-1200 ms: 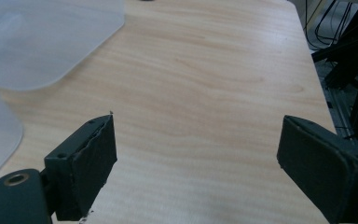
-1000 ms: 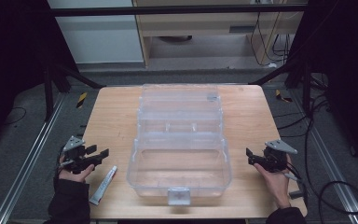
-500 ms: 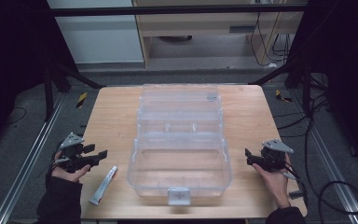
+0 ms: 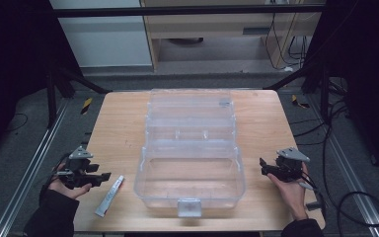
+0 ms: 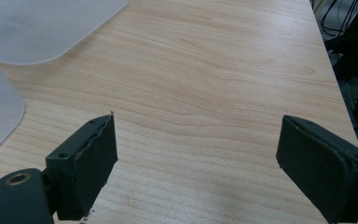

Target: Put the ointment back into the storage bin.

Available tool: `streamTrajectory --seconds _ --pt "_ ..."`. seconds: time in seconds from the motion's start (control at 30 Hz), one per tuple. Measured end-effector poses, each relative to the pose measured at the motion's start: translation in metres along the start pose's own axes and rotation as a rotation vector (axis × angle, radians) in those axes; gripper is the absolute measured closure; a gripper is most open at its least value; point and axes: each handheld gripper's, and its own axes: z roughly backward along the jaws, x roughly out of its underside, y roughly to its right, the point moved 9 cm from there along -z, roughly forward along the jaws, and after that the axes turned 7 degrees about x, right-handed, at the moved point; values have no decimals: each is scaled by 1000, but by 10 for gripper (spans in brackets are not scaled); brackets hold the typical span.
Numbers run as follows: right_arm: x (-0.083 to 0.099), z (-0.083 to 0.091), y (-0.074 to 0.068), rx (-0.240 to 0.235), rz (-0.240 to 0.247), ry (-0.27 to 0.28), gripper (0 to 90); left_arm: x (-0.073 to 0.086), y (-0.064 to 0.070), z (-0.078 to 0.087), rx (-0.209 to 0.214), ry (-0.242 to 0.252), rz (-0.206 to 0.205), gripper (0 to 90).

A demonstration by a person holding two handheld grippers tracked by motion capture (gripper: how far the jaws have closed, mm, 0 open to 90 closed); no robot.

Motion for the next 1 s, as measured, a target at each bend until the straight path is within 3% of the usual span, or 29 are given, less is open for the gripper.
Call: streamTrajectory --seconds 0.27,0.6,1.0 --pt "3 -1 -2 -11 15 -19 129 11 13 -6 24 -118 -40 438" --pt "4 -2 -4 -21 30 -30 142 18 16 -15 45 -206 -43 473" --pt "7 -4 -6 -33 39 -50 154 26 17 -30 76 -251 -31 524"
